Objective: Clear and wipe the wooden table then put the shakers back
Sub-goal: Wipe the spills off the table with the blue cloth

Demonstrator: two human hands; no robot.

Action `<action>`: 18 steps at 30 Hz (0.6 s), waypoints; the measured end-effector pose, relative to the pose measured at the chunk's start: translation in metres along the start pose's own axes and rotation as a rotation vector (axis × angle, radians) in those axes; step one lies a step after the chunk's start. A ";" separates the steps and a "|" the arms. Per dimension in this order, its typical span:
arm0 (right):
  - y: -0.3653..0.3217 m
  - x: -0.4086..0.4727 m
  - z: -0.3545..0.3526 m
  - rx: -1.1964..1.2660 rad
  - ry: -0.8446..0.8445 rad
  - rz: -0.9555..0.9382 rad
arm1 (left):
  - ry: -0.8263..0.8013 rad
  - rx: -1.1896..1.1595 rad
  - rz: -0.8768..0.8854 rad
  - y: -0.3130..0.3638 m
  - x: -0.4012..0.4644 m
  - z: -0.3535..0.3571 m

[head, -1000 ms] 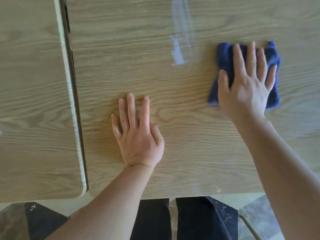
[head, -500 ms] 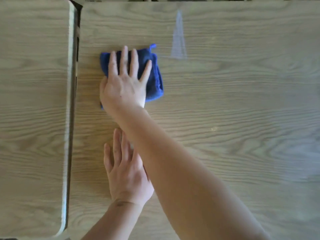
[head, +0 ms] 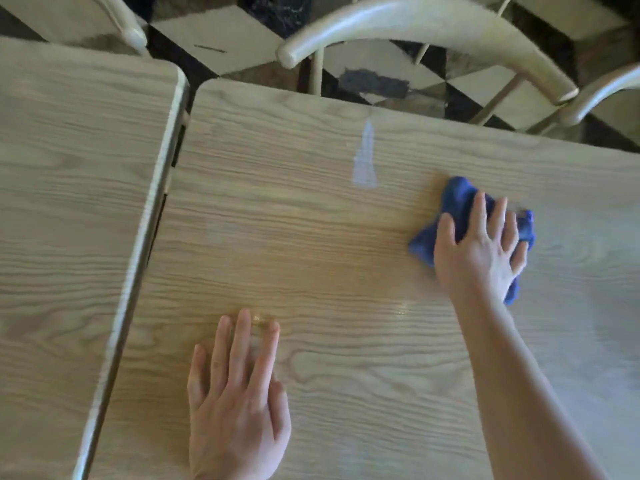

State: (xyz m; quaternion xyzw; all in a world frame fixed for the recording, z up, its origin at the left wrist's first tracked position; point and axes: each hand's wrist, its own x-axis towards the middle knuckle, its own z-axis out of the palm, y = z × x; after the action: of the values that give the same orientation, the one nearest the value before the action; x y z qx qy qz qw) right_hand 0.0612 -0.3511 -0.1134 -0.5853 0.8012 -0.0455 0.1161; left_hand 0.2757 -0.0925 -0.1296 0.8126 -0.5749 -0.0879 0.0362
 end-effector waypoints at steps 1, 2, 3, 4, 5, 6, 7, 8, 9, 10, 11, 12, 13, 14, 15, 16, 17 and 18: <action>-0.005 0.007 0.001 -0.008 0.009 0.050 | -0.010 -0.003 0.004 0.000 0.001 0.000; -0.015 0.011 0.003 -0.017 0.015 0.098 | -0.022 -0.006 0.012 0.000 0.002 -0.001; -0.030 0.013 0.006 -0.023 0.014 0.137 | -0.026 -0.005 0.016 0.000 0.003 -0.001; -0.047 0.015 0.011 -0.027 0.014 0.150 | -0.028 -0.008 0.016 0.000 0.002 -0.001; -0.068 0.015 0.016 -0.023 0.011 0.131 | -0.030 -0.015 0.016 0.002 0.002 -0.002; -0.094 0.015 0.021 -0.014 0.002 0.085 | -0.031 -0.021 0.018 0.004 0.001 -0.004; -0.123 0.013 0.027 -0.007 -0.014 0.017 | -0.033 -0.022 0.022 0.005 0.002 -0.007; -0.154 0.008 0.033 -0.007 -0.032 -0.070 | -0.042 -0.014 0.028 0.004 0.003 -0.008; -0.184 -0.001 0.041 -0.017 -0.053 -0.170 | -0.050 -0.002 0.032 0.005 0.004 -0.008; -0.210 -0.013 0.047 -0.025 -0.077 -0.273 | -0.051 0.004 0.034 0.005 0.003 -0.008; -0.234 -0.026 0.055 -0.027 -0.094 -0.373 | -0.044 -0.001 0.035 0.005 0.002 -0.008; -0.253 -0.039 0.062 -0.021 -0.109 -0.464 | -0.031 -0.009 0.037 0.005 0.002 -0.009; -0.266 -0.050 0.067 -0.012 -0.121 -0.543 | -0.019 -0.013 0.040 0.005 0.002 -0.008; -0.273 -0.059 0.070 -0.009 -0.133 -0.611 | -0.010 -0.012 0.042 0.005 0.002 -0.008; -0.273 -0.066 0.072 -0.015 -0.139 -0.675 | -0.005 -0.009 0.040 0.006 0.001 -0.007; -0.270 -0.067 0.072 -0.020 -0.144 -0.739 | -0.007 -0.004 0.039 0.007 0.002 -0.006; -0.265 -0.064 0.070 -0.022 -0.152 -0.803 | -0.015 0.007 0.035 0.006 0.002 -0.007; -0.259 -0.057 0.067 -0.033 -0.147 -0.864 | -0.020 0.003 0.030 0.007 0.004 -0.009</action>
State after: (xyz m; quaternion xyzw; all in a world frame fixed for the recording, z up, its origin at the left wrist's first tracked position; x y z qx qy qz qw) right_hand 0.3339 -0.3733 -0.1165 -0.8701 0.4731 -0.0354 0.1337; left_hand 0.2723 -0.0994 -0.1204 0.8031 -0.5875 -0.0943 0.0305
